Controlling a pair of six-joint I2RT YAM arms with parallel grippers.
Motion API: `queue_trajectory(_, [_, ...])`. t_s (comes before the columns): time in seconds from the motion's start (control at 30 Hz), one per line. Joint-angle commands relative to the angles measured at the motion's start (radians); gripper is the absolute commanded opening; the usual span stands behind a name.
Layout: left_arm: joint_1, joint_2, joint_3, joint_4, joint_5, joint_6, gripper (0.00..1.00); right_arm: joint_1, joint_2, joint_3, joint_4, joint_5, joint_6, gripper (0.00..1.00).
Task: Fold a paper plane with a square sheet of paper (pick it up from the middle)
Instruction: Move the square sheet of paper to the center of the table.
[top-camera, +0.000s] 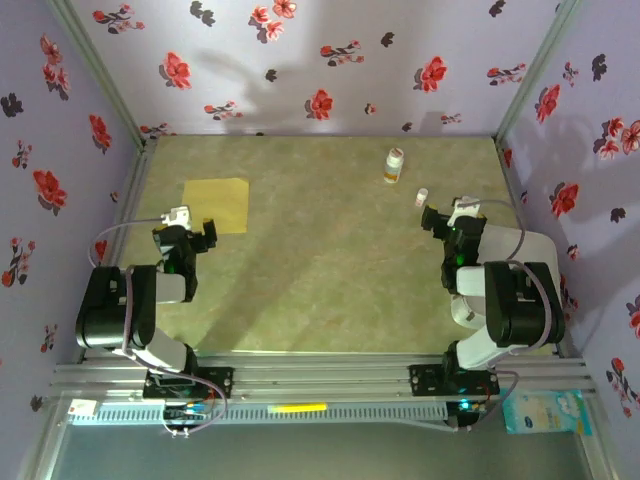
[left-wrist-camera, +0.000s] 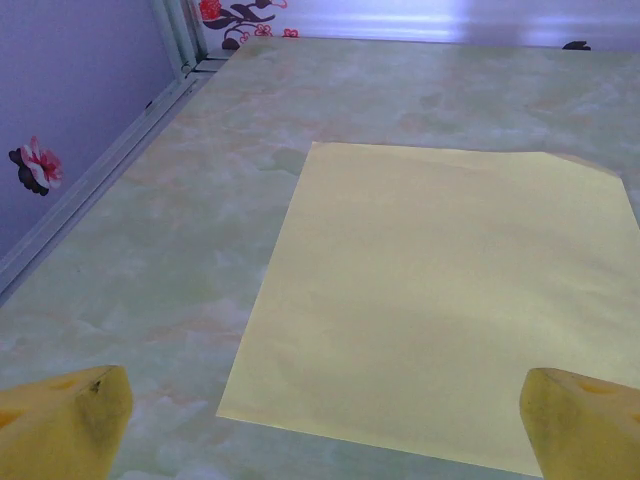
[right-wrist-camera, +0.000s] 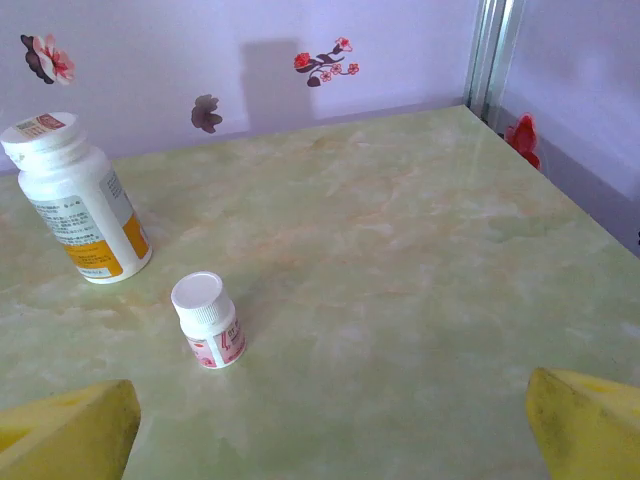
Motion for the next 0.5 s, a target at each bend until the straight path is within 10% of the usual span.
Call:
queue_trajectory(0.0, [0.006, 0.005, 0.016, 0.011, 0.011, 0.004, 1.0, -0.006, 0.022, -0.014, -0.067, -0.045, 0.016, 0.99])
queue_trajectory(0.47, [0.006, 0.005, 0.017, 0.01, 0.011, 0.004, 1.0, -0.006, 0.026, -0.011, -0.07, -0.039, 0.018, 0.99])
